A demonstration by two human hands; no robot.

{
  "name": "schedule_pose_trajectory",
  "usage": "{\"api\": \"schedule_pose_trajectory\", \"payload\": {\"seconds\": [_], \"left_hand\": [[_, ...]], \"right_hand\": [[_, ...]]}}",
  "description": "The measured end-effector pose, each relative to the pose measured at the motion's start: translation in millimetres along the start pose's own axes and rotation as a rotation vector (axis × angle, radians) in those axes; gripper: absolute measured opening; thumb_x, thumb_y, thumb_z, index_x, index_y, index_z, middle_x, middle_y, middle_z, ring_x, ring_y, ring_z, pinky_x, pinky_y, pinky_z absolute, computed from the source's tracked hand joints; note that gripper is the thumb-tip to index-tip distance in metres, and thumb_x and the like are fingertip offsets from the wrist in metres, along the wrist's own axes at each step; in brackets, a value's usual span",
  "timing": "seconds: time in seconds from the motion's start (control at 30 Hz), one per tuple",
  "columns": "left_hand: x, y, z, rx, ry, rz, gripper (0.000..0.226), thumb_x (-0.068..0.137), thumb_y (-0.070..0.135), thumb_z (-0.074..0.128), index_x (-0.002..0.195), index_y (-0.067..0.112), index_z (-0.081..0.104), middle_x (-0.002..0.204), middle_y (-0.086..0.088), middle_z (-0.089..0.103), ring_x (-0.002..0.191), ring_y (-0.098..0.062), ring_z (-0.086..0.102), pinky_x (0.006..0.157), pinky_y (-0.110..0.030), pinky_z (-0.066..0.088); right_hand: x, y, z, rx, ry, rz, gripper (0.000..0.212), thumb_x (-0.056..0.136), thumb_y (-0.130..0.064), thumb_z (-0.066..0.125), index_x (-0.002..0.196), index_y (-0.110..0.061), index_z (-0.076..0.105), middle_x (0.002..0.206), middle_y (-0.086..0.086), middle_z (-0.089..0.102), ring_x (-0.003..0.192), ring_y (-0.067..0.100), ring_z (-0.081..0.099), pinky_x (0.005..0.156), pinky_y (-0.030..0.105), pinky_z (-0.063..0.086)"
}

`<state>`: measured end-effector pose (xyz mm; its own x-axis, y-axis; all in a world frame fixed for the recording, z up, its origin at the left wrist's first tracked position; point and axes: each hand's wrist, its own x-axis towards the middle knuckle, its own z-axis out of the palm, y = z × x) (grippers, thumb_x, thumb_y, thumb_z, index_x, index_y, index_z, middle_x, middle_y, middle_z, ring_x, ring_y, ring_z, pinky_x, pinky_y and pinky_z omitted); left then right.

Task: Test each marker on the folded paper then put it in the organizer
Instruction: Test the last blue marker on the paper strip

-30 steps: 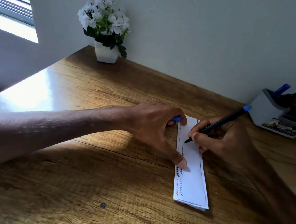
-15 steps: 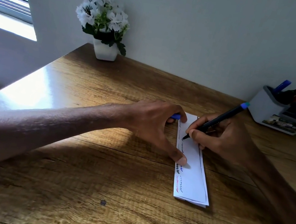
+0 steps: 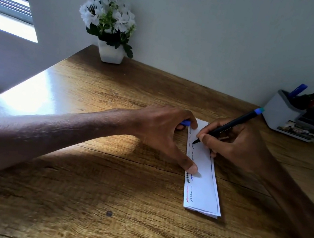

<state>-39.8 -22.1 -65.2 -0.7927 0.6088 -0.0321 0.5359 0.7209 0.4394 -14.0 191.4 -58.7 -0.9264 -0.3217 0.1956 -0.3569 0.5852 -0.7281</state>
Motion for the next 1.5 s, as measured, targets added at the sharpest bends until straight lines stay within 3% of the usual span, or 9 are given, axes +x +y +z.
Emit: {"api": "schedule_pose_trajectory", "payload": {"seconds": [0.27, 0.73, 0.87, 1.13, 1.23, 1.33, 1.4, 1.5], "left_hand": [[1, -2, 1, -0.013, 0.003, -0.005, 0.103, 0.06, 0.079, 0.078, 0.145, 0.033, 0.042, 0.137, 0.013, 0.054, 0.109, -0.009, 0.052, 0.075, -0.016, 0.04], [0, 1, 0, -0.012, -0.003, -0.015, 0.101, 0.062, 0.076, 0.079, 0.146, 0.033, 0.042, 0.144, 0.01, 0.051, 0.113, -0.01, 0.05, 0.083, -0.024, 0.043], [-1, 2, -1, -0.012, -0.007, -0.021, 0.102, 0.062, 0.076, 0.079, 0.146, 0.033, 0.042, 0.143, 0.01, 0.052, 0.114, -0.01, 0.051, 0.083, -0.024, 0.043], [-3, 3, -2, -0.016, -0.016, -0.011, 0.103, 0.061, 0.076, 0.079, 0.147, 0.032, 0.042, 0.14, 0.01, 0.055, 0.113, -0.011, 0.054, 0.084, -0.024, 0.048], [-3, 3, -2, -0.015, -0.023, -0.014, 0.104, 0.061, 0.076, 0.079, 0.147, 0.032, 0.042, 0.141, 0.009, 0.055, 0.114, -0.012, 0.054, 0.085, -0.023, 0.048], [-4, 2, -3, -0.019, -0.046, -0.021, 0.105, 0.061, 0.075, 0.08, 0.147, 0.035, 0.038, 0.149, 0.008, 0.049, 0.122, -0.014, 0.052, 0.097, -0.031, 0.048], [-5, 1, -5, -0.065, -0.059, -0.022, 0.106, 0.063, 0.071, 0.082, 0.149, 0.034, 0.033, 0.152, 0.008, 0.046, 0.124, -0.014, 0.05, 0.099, -0.031, 0.048], [-7, 0, -7, -0.239, -0.004, -0.01, 0.093, 0.075, 0.067, 0.077, 0.148, 0.032, 0.031, 0.131, 0.014, 0.054, 0.109, -0.005, 0.055, 0.091, -0.023, 0.048]], "right_hand": [[0, 0, -2, -0.008, -0.011, 0.008, 0.007, 0.086, -0.014, 0.076, 0.084, -0.021, 0.075, 0.078, -0.02, 0.074, 0.059, 0.003, 0.069, 0.054, 0.021, 0.059], [2, 1, -1, -0.035, 0.026, 0.044, 0.005, 0.087, -0.017, 0.076, 0.087, -0.022, 0.075, 0.079, -0.019, 0.074, 0.057, 0.014, 0.072, 0.055, 0.025, 0.061], [3, 1, 0, -0.033, 0.047, 0.052, 0.005, 0.087, -0.017, 0.076, 0.088, -0.022, 0.075, 0.077, -0.01, 0.075, 0.057, 0.015, 0.072, 0.054, 0.023, 0.061], [3, 2, 1, -0.021, 0.062, 0.084, 0.007, 0.087, -0.019, 0.076, 0.087, -0.026, 0.073, 0.076, -0.023, 0.073, 0.052, 0.012, 0.07, 0.052, 0.018, 0.057], [4, 3, 1, -0.005, 0.062, 0.097, 0.005, 0.088, -0.018, 0.075, 0.088, -0.023, 0.073, 0.073, -0.017, 0.074, 0.051, 0.013, 0.069, 0.052, 0.021, 0.059], [5, 3, -2, 0.112, 0.095, 0.088, 0.004, 0.09, -0.012, 0.073, 0.087, -0.013, 0.075, 0.069, -0.001, 0.073, 0.052, 0.017, 0.067, 0.051, 0.034, 0.061], [6, 4, -9, 0.196, 0.141, 0.051, 0.005, 0.09, -0.008, 0.071, 0.087, -0.008, 0.075, 0.069, 0.007, 0.071, 0.054, 0.019, 0.064, 0.047, 0.033, 0.058], [6, 4, -18, 0.286, 0.186, -0.022, 0.006, 0.09, -0.003, 0.069, 0.09, 0.0, 0.074, 0.069, 0.01, 0.07, 0.055, 0.018, 0.062, 0.042, 0.027, 0.054]]}}
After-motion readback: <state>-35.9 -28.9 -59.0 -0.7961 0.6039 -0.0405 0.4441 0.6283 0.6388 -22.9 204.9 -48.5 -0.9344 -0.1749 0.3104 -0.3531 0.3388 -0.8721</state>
